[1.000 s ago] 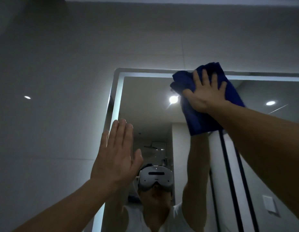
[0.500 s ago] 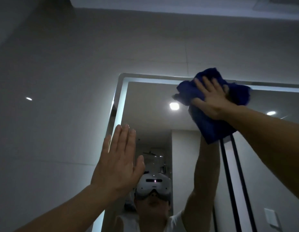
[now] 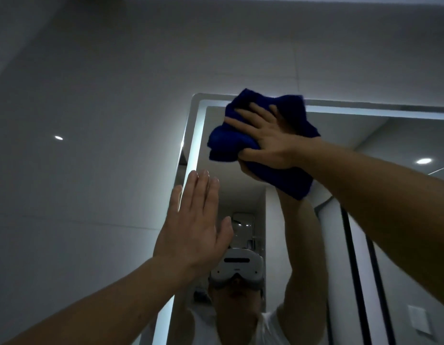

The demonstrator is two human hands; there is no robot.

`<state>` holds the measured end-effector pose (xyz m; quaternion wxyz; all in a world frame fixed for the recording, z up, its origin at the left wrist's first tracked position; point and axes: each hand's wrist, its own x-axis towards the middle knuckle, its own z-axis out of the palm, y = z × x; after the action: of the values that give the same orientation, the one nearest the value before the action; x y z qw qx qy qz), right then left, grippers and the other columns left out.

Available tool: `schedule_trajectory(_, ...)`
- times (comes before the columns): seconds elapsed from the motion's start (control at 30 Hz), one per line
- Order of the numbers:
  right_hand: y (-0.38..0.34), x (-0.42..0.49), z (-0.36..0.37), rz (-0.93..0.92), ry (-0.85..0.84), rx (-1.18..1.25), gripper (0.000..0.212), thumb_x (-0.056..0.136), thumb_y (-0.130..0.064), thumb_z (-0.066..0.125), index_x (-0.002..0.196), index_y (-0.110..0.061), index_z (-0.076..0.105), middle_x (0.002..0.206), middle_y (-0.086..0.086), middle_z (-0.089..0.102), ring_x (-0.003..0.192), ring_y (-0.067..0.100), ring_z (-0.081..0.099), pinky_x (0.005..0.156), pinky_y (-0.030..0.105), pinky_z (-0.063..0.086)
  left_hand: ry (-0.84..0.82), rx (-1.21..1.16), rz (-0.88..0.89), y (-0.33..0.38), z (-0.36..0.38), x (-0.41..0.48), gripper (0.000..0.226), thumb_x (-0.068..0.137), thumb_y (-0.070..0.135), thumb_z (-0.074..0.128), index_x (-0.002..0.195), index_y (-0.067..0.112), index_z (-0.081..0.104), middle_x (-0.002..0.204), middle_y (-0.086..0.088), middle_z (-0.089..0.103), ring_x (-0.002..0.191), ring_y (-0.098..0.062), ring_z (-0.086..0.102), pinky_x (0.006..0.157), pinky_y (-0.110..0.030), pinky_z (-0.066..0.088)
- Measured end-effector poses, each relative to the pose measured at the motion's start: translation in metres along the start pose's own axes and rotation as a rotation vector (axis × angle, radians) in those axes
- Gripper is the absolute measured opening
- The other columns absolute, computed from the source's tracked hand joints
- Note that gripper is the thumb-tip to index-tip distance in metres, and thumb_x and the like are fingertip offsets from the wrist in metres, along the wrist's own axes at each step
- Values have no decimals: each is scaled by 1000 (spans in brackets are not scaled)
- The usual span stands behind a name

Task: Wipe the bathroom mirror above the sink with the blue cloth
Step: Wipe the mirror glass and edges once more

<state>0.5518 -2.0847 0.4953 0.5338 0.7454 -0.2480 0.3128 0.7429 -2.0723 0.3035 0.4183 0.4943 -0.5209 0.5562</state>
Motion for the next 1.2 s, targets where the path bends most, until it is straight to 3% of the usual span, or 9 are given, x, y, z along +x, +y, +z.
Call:
schedule_trajectory(0.1, 27, -17, -2, 60, -48, 47, 78, 87, -69, 27, 154, -43, -4, 165, -10, -10, 151, 17, -14, 120, 45, -14, -19, -41, -20, 0, 1, -1, 73, 96, 58, 8, 157, 17, 4, 165, -5, -6, 152, -23, -9, 120, -44, -5)
schedule_trajectory(0.2, 47, 0, -11, 471, -26, 167, 74, 96, -62, 34, 155, -41, -6, 165, -5, -13, 151, 25, -16, 118, 51, -11, -20, -21, -28, 2, 2, -2, 73, 98, 56, 12, 158, 14, 12, 166, -8, 3, 153, -26, 0, 121, -47, 4)
schedule_trajectory(0.27, 40, 15, -11, 560, -19, 93, 75, 96, -63, 29, 156, -38, -9, 165, -3, -13, 151, 29, -14, 117, 57, -8, -16, -35, -19, 0, 3, -1, 73, 99, 55, 13, 157, 12, 17, 165, -10, 9, 153, -28, 5, 120, -50, 11)
schedule_trajectory(0.47, -20, -15, 4, 162, 45, -12, 73, 94, -67, 21, 155, -39, -6, 166, -4, -5, 151, 23, -10, 120, 51, -12, -58, -59, -18, -1, -2, 0, 74, 97, 55, 13, 158, 12, 7, 166, -9, 0, 153, -23, -5, 123, -48, 4)
schedule_trajectory(0.6, -28, -69, 15, -68, -75, -16, 71, 90, -68, 18, 150, -47, -13, 164, -10, -12, 150, 17, -19, 119, 47, -17, -73, -61, -32, 1, -5, 1, 75, 96, 55, 12, 157, 11, 10, 166, -10, 4, 153, -23, -2, 123, -47, 3)
schedule_trajectory(0.7, 2, -60, 1, 115, -150, 121, 71, 97, -61, 34, 152, -45, -8, 164, -10, -15, 149, 17, -19, 117, 42, -18, -79, -85, -24, 1, -4, 1, 73, 96, 56, 11, 156, 14, 6, 165, -9, 1, 153, -24, -3, 122, -48, 4)
schedule_trajectory(0.83, -3, -42, 10, 413, -8, 129, 72, 98, -59, 31, 155, -39, -10, 165, -5, -14, 150, 24, -17, 118, 51, -15, -75, -89, -34, 2, -4, 0, 72, 96, 56, 12, 155, 16, 1, 164, -6, -3, 152, -23, -6, 122, -47, 1)
schedule_trajectory(1.1, -76, -166, 41, -185, -118, 52, 73, 93, -60, 31, 155, -41, -3, 165, -5, -2, 151, 22, -14, 117, 49, -17, -174, -56, -53, 5, -13, 1, 81, 91, 61, -4, 157, 14, -8, 164, -7, -18, 150, -21, -22, 122, -44, -9)
schedule_trajectory(1.2, -40, -159, 23, -233, -266, 37, 73, 88, -65, 25, 146, -53, -17, 156, -21, -25, 145, 10, -31, 111, 35, -31, -199, -43, -79, 7, -16, 3, 79, 88, 60, -8, 154, 17, -16, 162, -5, -25, 148, -20, -26, 122, -44, -11)
